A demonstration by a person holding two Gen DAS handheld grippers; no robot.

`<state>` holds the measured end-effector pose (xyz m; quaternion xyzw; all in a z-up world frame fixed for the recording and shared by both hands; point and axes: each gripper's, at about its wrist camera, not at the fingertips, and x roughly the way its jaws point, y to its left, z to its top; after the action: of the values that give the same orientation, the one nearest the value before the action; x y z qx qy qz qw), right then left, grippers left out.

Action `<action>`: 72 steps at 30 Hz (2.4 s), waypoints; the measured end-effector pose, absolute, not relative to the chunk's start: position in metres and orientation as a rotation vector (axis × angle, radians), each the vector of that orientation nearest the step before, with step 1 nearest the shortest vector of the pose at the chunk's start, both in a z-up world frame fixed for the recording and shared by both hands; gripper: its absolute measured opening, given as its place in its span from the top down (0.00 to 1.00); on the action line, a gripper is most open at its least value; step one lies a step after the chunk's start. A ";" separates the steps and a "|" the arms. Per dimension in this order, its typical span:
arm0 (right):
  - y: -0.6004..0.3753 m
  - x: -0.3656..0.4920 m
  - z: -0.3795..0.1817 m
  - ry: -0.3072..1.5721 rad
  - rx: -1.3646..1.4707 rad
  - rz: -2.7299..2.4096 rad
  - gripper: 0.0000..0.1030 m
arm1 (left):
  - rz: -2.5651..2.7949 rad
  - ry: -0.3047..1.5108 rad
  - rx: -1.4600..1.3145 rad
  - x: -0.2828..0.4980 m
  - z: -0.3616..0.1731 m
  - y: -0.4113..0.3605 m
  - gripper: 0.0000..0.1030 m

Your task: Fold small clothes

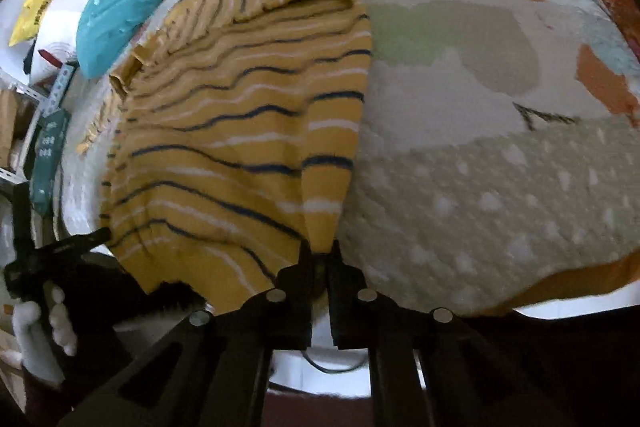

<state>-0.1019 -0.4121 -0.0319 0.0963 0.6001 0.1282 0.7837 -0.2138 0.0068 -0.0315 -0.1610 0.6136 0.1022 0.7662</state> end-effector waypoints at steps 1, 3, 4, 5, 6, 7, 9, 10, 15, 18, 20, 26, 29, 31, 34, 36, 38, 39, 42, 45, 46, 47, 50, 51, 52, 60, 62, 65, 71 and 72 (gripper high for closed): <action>-0.412 -0.102 -0.035 1.306 0.212 0.271 0.96 | 0.224 1.347 -0.362 -0.217 -0.034 0.008 0.98; -0.418 -0.104 -0.044 1.336 0.246 0.272 0.96 | 0.210 1.366 -0.413 -0.224 -0.037 0.012 0.99; -0.421 -0.106 -0.046 1.346 0.270 0.278 0.95 | 0.201 1.361 -0.442 -0.227 -0.036 0.012 0.99; -0.424 -0.107 -0.046 1.347 0.296 0.279 0.95 | 0.194 1.351 -0.461 -0.228 -0.034 0.014 0.99; -0.426 -0.107 -0.044 1.341 0.317 0.278 0.95 | 0.183 1.328 -0.486 -0.230 -0.028 0.017 0.99; -0.428 -0.107 -0.041 1.333 0.337 0.278 0.95 | 0.179 1.300 -0.496 -0.231 -0.021 0.019 0.98; -0.436 -0.107 -0.030 1.310 0.358 0.274 0.94 | 0.171 1.253 -0.493 -0.222 -0.006 0.020 0.88; -0.439 -0.105 -0.023 1.288 0.352 0.264 0.94 | 0.173 1.225 -0.483 -0.217 0.003 0.022 0.82; -0.433 -0.080 0.015 1.172 0.266 0.248 0.86 | 0.224 1.133 -0.457 -0.159 0.030 0.049 0.50; -0.402 -0.060 0.032 1.133 0.229 0.302 0.73 | 0.317 1.066 -0.458 -0.117 0.036 0.078 0.49; -0.366 -0.041 0.038 1.125 0.192 0.348 0.72 | 0.377 1.032 -0.512 -0.098 0.034 0.108 0.49; -0.222 0.033 0.034 1.078 0.081 0.511 0.72 | 0.558 0.976 -0.614 -0.105 0.017 0.183 0.49; -0.151 0.087 0.015 1.082 0.063 0.518 0.72 | 0.574 0.981 -0.782 -0.116 0.003 0.215 0.49; -0.111 0.116 0.001 1.067 0.033 0.459 0.72 | 0.600 0.983 -0.825 -0.122 -0.002 0.229 0.49; -0.074 0.147 -0.034 1.154 0.080 0.451 0.71 | 0.619 0.966 -0.892 -0.134 -0.005 0.250 0.49; -0.054 0.152 -0.053 1.243 0.093 0.485 0.70 | 0.662 0.943 -0.951 -0.147 -0.007 0.270 0.49; -0.043 0.141 -0.033 1.173 0.009 0.476 0.70 | 0.706 0.913 -1.003 -0.162 -0.009 0.282 0.49; -0.037 0.131 -0.020 1.114 -0.042 0.480 0.70 | 0.739 0.890 -1.036 -0.171 -0.010 0.291 0.49; -0.005 0.096 0.011 0.973 -0.138 0.586 0.54 | 0.804 0.839 -1.118 -0.192 -0.012 0.307 0.49; 0.054 0.072 0.008 1.021 -0.181 0.809 0.40 | 0.831 0.809 -1.183 -0.204 -0.016 0.317 0.49; 0.075 0.062 0.005 1.016 -0.210 0.858 0.37 | 0.833 0.800 -1.197 -0.207 -0.016 0.318 0.49; 0.096 0.052 0.001 1.000 -0.249 0.895 0.35 | 0.835 0.794 -1.202 -0.209 -0.016 0.320 0.49; 0.158 0.023 -0.017 0.971 -0.395 1.000 0.29 | 0.866 0.758 -1.213 -0.226 -0.011 0.329 0.49; 0.174 0.015 -0.022 0.964 -0.438 0.999 0.29 | 0.883 0.744 -1.221 -0.233 -0.010 0.332 0.49; 0.188 0.005 -0.030 0.942 -0.499 1.018 0.29 | 0.900 0.731 -1.232 -0.239 -0.011 0.336 0.49; 0.198 0.014 -0.035 0.903 -0.611 0.886 0.93 | 0.881 0.774 -1.200 -0.228 -0.013 0.330 0.49; 0.174 0.030 0.003 0.866 -0.514 0.854 0.93 | 0.853 0.791 -1.176 -0.214 -0.011 0.321 0.49; 0.109 0.062 0.067 0.817 -0.334 0.770 0.93 | 0.801 0.820 -1.121 -0.195 -0.006 0.304 0.49; -0.081 0.121 0.146 0.769 -0.030 0.434 0.93 | 0.642 0.909 -0.994 -0.145 0.000 0.251 0.48; -0.116 0.127 0.147 0.770 -0.005 0.367 0.93 | 0.622 0.919 -0.980 -0.138 0.001 0.243 0.48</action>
<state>0.1268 -0.1164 0.1469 -0.0024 0.3735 0.1781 0.9104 -0.1380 0.2433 0.0009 -0.4463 0.4188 0.2834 0.7383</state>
